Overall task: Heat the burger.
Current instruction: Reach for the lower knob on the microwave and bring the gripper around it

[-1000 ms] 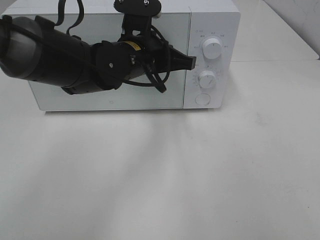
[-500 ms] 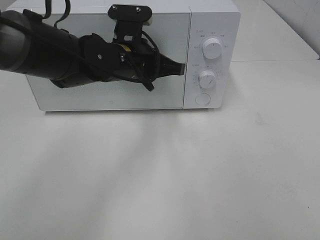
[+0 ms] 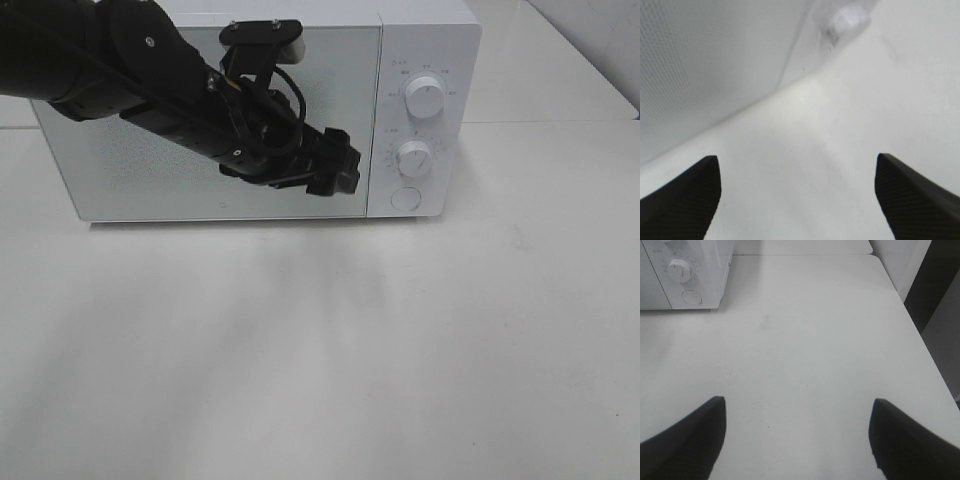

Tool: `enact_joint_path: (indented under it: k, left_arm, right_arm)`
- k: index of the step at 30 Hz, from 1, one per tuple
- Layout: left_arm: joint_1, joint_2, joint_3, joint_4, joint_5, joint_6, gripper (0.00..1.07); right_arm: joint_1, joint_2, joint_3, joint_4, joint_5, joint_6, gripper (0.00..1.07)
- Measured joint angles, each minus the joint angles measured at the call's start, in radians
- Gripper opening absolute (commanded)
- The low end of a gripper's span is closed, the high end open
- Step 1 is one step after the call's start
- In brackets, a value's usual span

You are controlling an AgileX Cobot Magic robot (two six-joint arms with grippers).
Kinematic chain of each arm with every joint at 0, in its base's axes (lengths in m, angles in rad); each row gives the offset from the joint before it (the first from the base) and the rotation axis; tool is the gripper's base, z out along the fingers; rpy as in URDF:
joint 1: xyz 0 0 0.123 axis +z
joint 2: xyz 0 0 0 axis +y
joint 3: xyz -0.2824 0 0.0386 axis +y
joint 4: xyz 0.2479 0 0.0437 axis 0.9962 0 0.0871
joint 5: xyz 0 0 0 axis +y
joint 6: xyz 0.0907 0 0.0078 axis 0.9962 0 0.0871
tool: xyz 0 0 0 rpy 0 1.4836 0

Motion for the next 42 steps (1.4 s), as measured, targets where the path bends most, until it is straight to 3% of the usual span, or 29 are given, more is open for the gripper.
enact_joint_path:
  k: [10,17,19,21,22,24,27,28,29,31,32,34,36,37,39,42]
  left_arm:
    - [0.0,-0.052,-0.002,0.13,0.434,-0.004,0.83]
    - [0.0,-0.086,-0.003,0.178,0.615,-0.029,0.83]
    - [0.0,-0.113,-0.003,0.25,0.689,-0.118,0.83]
    - [0.003,-0.12,-0.003,0.27,0.704,-0.14,0.83]
    - [0.022,-0.135,-0.003,0.308,0.737,-0.187,0.83]
    - [0.035,-0.141,-0.003,0.32,0.752,-0.204,0.83]
    - [0.109,-0.159,-0.003,0.334,0.803,-0.231,0.83]
    - [0.166,-0.178,-0.001,0.331,0.827,-0.235,0.83]
    - [0.166,-0.178,-0.001,0.331,0.827,-0.235,0.83]
    - [0.262,-0.224,0.024,0.318,0.833,-0.238,0.83]
    - [0.262,-0.224,0.024,0.318,0.833,-0.238,0.83]
    - [0.37,-0.291,0.073,0.316,0.839,-0.238,0.83]
    - [0.398,-0.319,0.089,0.316,0.844,-0.238,0.83]
    - [0.469,-0.377,0.13,0.316,0.853,-0.238,0.83]
    - [0.496,-0.401,0.147,0.317,0.854,-0.238,0.83]
    - [0.61,-0.521,0.219,0.326,0.868,-0.247,0.83]
  right_arm:
    - [0.0,0.0,0.0,0.0,0.0,0.0,0.75]
    - [0.0,0.0,0.0,0.0,0.0,0.0,0.75]
    - [0.0,0.0,0.0,0.0,0.0,0.0,0.75]
    - [0.0,0.0,0.0,0.0,0.0,0.0,0.75]
    - [0.0,0.0,0.0,0.0,0.0,0.0,0.75]
    - [0.0,0.0,0.0,0.0,0.0,0.0,0.75]
    - [0.0,0.0,0.0,0.0,0.0,0.0,0.75]
    - [0.0,0.0,0.0,0.0,0.0,0.0,0.75]
    - [0.0,0.0,0.0,0.0,0.0,0.0,0.75]
    - [0.0,0.0,0.0,0.0,0.0,0.0,0.75]
    - [0.0,0.0,0.0,0.0,0.0,0.0,0.75]
    - [0.0,0.0,0.0,0.0,0.0,0.0,0.75]
    - [0.0,0.0,0.0,0.0,0.0,0.0,0.75]
    - [0.0,0.0,0.0,0.0,0.0,0.0,0.75]
    - [0.0,0.0,0.0,0.0,0.0,0.0,0.75]
    - [0.0,0.0,0.0,0.0,0.0,0.0,0.75]
